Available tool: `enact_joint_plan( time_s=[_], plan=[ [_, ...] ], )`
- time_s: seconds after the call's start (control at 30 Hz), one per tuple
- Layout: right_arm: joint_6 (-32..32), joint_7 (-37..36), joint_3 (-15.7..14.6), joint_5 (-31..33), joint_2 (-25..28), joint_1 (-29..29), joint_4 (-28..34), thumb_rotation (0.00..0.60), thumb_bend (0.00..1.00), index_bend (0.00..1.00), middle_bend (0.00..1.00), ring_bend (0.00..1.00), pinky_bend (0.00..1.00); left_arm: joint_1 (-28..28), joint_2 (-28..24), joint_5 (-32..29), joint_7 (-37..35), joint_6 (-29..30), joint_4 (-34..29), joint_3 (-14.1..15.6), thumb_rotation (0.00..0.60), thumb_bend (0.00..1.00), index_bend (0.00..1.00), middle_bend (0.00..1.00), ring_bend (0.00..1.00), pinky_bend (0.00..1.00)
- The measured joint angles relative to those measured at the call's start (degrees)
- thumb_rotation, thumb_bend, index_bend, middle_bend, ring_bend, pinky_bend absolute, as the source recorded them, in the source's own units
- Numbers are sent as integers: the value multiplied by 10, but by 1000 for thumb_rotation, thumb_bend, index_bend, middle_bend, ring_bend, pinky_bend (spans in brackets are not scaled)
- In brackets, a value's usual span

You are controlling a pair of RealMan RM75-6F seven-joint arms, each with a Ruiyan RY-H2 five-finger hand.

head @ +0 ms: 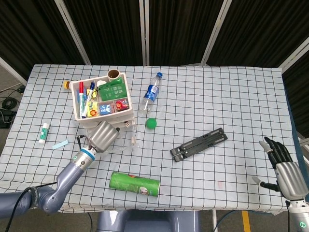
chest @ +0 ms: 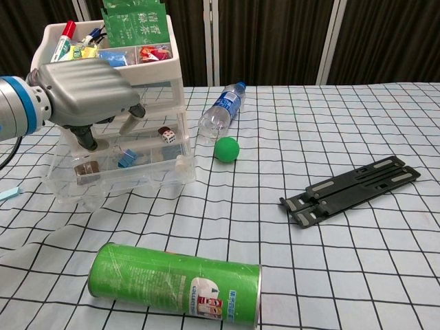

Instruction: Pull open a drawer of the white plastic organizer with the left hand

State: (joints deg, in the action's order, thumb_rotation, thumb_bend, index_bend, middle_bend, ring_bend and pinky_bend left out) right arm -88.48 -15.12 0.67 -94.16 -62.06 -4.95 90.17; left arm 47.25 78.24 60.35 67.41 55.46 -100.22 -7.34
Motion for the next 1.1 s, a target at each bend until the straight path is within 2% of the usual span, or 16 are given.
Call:
enact_joint_plan(
  time_s=[0.63, 1.1],
  plan=[
    [18, 3, 11, 27, -7, -7, -10, 600, 14, 0, 0, 0, 0, 49, -24, -4, -28, -36, 19, 34, 600, 304, 497, 1000, 976, 887],
    [27, 14, 18, 41, -14, -10, -15, 600, 13, 0, 0, 0, 0, 66, -11, 25, -63, -51, 58, 54, 600, 302, 472, 1000, 977, 887]
  ],
)
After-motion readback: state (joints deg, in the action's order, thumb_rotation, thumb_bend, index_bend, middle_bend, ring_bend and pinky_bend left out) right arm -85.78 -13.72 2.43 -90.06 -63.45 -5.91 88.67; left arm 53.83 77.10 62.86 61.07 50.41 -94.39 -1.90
